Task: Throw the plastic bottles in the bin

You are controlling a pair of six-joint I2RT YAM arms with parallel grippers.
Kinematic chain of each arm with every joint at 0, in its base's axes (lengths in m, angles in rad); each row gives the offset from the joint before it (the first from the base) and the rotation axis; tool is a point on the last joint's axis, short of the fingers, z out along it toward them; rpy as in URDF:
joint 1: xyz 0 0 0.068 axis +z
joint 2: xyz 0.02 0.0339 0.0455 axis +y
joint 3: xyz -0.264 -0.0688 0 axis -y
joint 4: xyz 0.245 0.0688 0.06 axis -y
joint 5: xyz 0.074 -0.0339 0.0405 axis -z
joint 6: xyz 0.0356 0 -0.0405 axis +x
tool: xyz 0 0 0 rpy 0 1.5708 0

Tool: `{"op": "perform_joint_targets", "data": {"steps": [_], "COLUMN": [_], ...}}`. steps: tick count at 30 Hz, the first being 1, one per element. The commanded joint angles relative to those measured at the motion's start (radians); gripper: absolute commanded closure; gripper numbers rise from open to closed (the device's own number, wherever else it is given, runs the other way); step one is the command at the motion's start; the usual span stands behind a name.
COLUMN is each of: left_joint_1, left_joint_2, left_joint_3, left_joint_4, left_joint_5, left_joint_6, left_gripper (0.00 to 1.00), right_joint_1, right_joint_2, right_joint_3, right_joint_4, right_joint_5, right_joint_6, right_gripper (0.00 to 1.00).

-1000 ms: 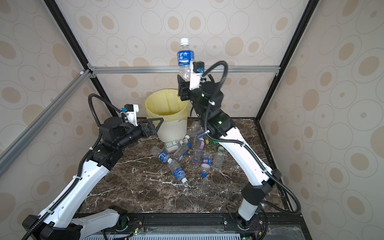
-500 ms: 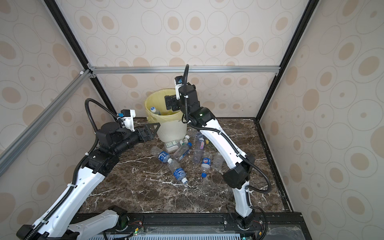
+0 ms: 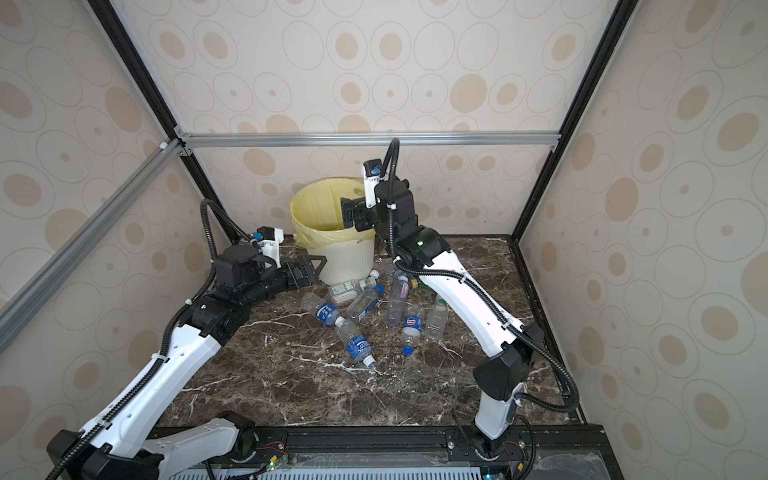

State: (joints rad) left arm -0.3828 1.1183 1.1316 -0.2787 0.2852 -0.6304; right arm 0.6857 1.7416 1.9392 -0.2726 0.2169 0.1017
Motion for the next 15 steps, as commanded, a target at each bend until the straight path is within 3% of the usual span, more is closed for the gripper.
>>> {"op": "perform_joint_targets", "data": {"steps": [1,15], "left_joint_1": [-0.005,-0.003], "left_joint_2": [0.007,0.077], "left_joint_3": [-0.003,-0.188], "left_joint_4": [-0.038,0.015], "left_joint_5": [-0.023,-0.073], "left_joint_6": [0.027,-0.133], "left_gripper": [0.01,0.01], "right_joint_1": [0.000,0.010], "right_joint_2": [-0.104,-0.378], "right_joint_3": [-0.137,-0.675], "right_joint_4": [0.050,0.118], "right_joint_5": [-0.015,-0.097], "right_joint_6": [0.021,0.098], "right_gripper": [0.00,0.00]}}
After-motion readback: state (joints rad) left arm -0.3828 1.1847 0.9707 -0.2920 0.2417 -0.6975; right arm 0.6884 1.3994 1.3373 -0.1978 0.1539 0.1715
